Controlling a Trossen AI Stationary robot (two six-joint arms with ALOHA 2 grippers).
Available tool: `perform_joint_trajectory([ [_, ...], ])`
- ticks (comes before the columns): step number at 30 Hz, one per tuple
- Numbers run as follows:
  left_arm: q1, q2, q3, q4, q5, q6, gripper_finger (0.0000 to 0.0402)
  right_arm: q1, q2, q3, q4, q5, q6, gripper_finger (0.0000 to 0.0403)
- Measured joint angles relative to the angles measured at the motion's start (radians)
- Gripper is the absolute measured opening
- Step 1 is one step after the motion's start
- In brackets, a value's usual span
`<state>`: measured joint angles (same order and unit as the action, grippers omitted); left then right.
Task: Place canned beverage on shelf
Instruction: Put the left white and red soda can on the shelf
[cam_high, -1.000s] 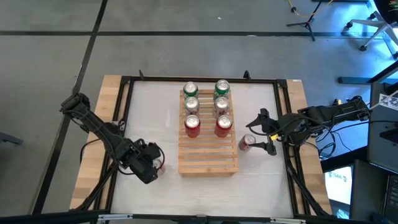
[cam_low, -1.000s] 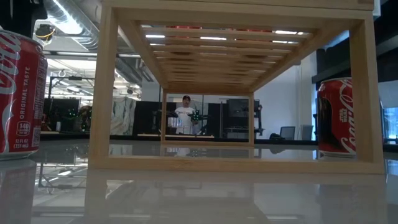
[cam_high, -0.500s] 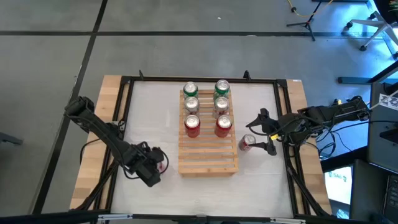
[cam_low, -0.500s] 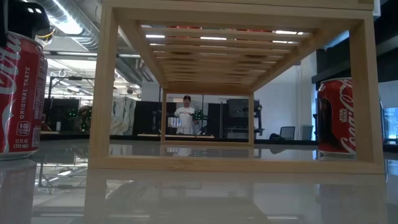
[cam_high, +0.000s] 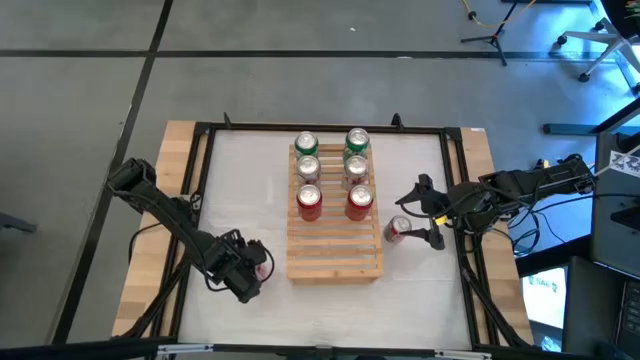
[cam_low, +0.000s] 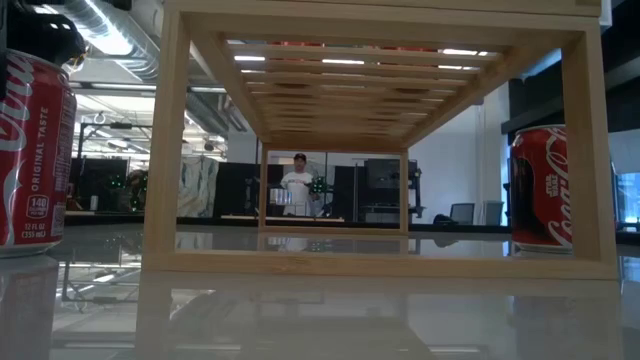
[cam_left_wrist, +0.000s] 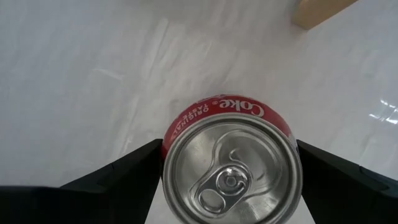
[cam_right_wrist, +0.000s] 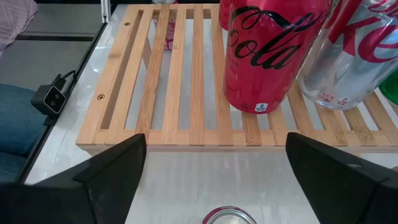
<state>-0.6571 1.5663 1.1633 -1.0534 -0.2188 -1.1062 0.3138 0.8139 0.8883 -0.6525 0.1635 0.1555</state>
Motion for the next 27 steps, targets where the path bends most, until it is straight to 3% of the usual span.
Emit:
perform_joint_trajectory([
  [10,0.016,-0.002,0.000,0.000,0.005,0.017,0.0283,0.000,0.000,0.000,0.000,0.000,0.000,0.0380],
  [27,0.035,-0.030,0.041,-0.021,0.079,0.042,0.0282,0.000,0.000,0.000,-0.001,0.000,0.000,0.0380],
])
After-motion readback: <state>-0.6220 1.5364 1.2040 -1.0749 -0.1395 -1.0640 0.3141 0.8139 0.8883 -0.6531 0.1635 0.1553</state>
